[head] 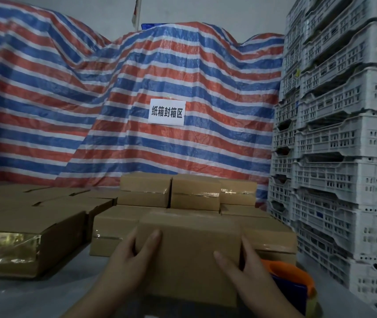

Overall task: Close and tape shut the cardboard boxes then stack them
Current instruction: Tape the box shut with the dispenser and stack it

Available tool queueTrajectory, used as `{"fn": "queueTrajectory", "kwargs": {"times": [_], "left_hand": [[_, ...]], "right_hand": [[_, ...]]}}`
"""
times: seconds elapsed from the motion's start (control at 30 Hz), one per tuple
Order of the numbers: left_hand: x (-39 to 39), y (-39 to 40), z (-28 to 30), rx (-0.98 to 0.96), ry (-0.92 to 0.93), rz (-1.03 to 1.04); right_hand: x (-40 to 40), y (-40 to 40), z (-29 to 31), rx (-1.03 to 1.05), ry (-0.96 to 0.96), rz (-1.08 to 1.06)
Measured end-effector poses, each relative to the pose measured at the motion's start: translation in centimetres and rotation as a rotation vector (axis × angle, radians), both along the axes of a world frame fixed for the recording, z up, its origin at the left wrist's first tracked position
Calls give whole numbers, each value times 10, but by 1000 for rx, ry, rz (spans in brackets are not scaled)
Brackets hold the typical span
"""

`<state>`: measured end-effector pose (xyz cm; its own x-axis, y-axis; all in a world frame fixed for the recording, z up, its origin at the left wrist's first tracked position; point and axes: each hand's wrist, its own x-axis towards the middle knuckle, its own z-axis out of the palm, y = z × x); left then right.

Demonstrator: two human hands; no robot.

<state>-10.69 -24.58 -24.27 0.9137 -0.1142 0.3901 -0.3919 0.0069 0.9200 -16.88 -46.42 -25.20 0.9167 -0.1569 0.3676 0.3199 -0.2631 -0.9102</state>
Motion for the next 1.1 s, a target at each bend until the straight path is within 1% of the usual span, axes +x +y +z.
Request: {"fn": "queueTrajectory", "kwargs": {"times": [0.13, 0.27, 0.37, 0.43, 0.5, 0.57, 0.67, 0.83, 0.97, 1.1], "left_hand": [[-1, -41, 66, -15, -173, 27], [28, -103, 124, -56, -249, 3], [58, -147, 141, 10, -256, -62], [75, -169, 137, 73, -326, -182], [97, -186, 124, 188, -404, -328], [123, -201, 112, 363, -485, -393], [156, -218, 101, 580, -464, -312], [192, -236, 95, 845, -545, -31], [208, -244, 95, 909, -510, 32], [220, -245, 101, 1001, -671, 182]], "right_hand": [[8, -28, 47, 59, -203, -247], [24, -73, 104, 193, -292, -289], [46, -119, 134, 286, -240, -333], [65, -152, 143, 324, -159, -349], [86, -182, 145, 333, -102, -349], [108, -206, 142, 341, -58, -329], [142, -233, 131, 368, 21, -284], [184, -258, 123, 389, 128, -200], [205, -268, 119, 426, 126, -169], [218, -271, 113, 461, 169, -166]]}}
